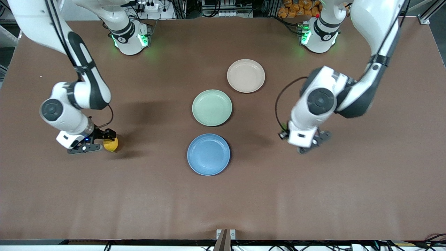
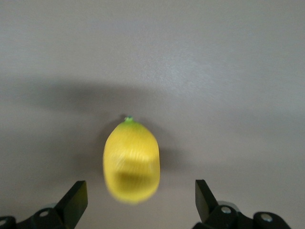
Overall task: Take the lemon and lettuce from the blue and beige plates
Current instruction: 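Lower the lemon onto the table and open the right gripper, then lower the lettuce onto the table and open the left gripper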
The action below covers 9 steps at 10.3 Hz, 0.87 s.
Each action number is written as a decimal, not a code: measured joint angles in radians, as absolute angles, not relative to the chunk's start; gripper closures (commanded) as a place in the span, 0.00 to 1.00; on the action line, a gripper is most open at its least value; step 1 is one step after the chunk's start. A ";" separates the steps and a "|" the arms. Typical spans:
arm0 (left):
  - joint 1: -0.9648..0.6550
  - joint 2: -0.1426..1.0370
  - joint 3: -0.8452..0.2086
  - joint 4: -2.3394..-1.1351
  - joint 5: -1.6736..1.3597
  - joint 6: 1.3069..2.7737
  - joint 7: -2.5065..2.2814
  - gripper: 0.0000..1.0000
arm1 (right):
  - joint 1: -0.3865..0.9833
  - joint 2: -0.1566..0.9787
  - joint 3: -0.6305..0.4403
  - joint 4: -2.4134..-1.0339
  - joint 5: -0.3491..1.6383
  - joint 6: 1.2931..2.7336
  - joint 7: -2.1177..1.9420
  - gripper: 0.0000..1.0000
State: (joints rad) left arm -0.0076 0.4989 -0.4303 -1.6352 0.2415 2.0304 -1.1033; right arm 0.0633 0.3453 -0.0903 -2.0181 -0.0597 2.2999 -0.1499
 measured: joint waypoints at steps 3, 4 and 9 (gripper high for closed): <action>0.010 0.557 -0.337 -1.622 0.243 2.069 -1.080 1.00 | 0.084 0.301 -0.090 -1.855 -0.058 2.006 -0.146 0.00; 0.015 0.573 -0.333 -1.621 0.243 2.070 -1.079 0.50 | 0.085 0.301 -0.091 -1.835 -0.057 1.971 -0.146 0.00; 0.025 0.616 -0.327 -1.621 0.244 2.071 -1.079 0.00 | 0.098 0.252 -0.104 -1.708 -0.058 1.781 -0.146 0.00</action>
